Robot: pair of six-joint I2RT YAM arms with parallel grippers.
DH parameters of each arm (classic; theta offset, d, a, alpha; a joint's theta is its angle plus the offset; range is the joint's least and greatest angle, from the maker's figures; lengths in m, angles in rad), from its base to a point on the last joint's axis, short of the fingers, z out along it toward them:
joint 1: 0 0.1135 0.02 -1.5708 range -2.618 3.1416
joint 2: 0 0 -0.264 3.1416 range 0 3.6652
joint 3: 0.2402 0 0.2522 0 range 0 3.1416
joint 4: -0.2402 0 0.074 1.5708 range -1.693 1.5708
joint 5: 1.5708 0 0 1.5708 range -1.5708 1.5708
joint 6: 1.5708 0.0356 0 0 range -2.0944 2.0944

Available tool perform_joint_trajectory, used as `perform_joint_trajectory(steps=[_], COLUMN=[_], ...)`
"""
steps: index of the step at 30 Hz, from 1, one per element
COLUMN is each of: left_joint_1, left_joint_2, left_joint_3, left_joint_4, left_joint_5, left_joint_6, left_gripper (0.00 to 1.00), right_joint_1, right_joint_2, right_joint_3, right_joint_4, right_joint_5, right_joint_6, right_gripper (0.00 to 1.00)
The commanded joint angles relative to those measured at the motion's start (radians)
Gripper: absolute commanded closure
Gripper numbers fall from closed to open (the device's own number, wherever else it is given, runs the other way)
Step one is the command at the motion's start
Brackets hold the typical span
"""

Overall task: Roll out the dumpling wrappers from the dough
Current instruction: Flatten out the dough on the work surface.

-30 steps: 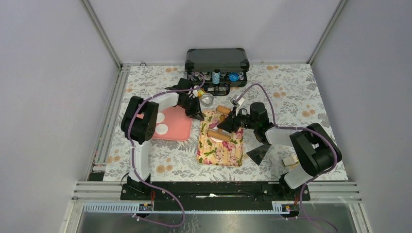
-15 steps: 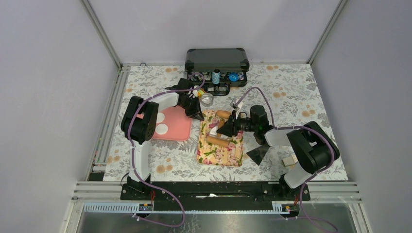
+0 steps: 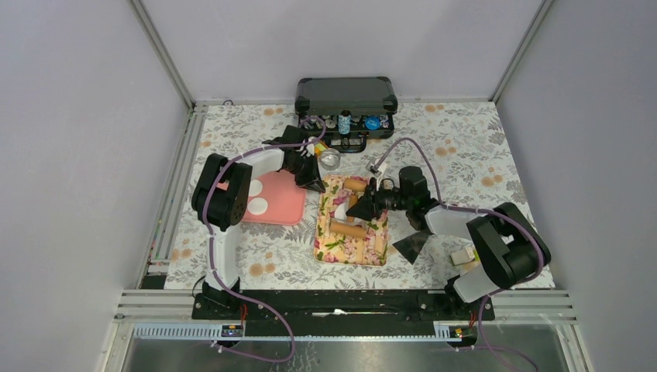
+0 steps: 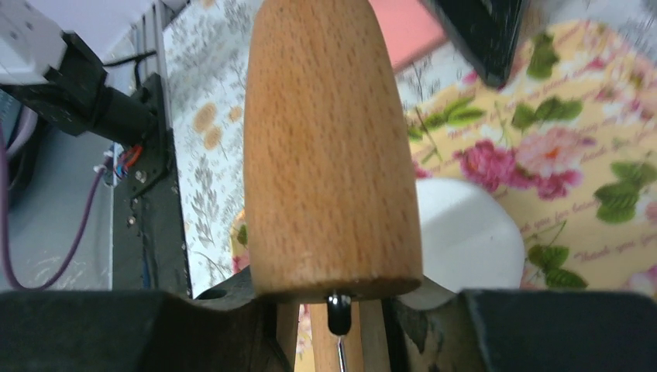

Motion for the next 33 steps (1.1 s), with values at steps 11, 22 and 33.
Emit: perform_joint_trajectory(steps=[11,22,33], left_joint_1=[-0.002,0.0,0.012], left_joint_2=[-0.038,-0.04,-0.06], left_joint_3=[-0.088,-0.083,-0.076], left_joint_4=[0.079,0.073,0.067], left_joint_5=[-0.076,-0.099,-0.102], left_joint_6=[-0.087,-0.088,-0.085], left_gripper=[1.0,1.0,1.0], right_joint_1=[-0.037,0.065,0.102], right_joint_2=[-0.057,0.045,0.046], right_joint_3=[0.164,0.08,0.018], right_joint_4=[-0.03,-0.143,-0.175], right_joint_5=[0.482,0.537,0.478], right_joint_6=[0.088,-0.048,-0.126], right_gripper=[1.0,1.0,1.0])
